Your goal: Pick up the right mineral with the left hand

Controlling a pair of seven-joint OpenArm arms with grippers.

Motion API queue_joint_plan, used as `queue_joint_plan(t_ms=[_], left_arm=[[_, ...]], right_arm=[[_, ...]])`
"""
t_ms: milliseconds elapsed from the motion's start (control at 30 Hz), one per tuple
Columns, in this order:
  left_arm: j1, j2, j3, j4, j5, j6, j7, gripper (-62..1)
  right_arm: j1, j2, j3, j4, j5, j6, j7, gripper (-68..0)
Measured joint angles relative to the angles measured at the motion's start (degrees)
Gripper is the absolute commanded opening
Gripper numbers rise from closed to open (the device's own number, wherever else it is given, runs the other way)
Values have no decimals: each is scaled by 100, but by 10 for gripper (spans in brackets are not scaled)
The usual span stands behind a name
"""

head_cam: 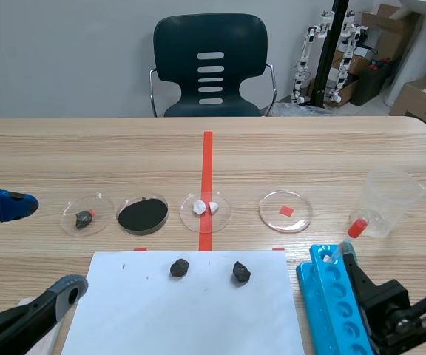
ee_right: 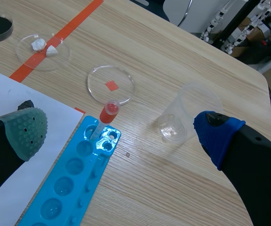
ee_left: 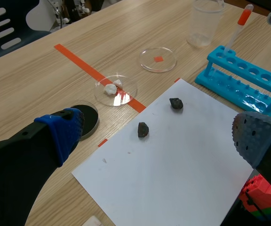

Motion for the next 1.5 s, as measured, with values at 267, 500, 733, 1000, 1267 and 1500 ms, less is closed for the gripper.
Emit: queue_joint_plan(t_ms=[267,500,733,1000,1267,1500], left_arm=[[0,0,0,0,0,0,0,14],[0,0,0,0,0,0,214,14],[0,0,0,0,0,0,214,14],[0,0,0,0,0,0,236,14],[0,2,0,0,0,0,236,14],[0,2,0,0,0,0,236,14]], right_arm=[[0,0,0,0,0,0,0,4],[0,0,0,0,0,0,0,4],[0,0,0,0,0,0,0,4],[0,0,0,0,0,0,0,4],[0,0,0,0,0,0,0,4],[0,0,0,0,0,0,0,4]])
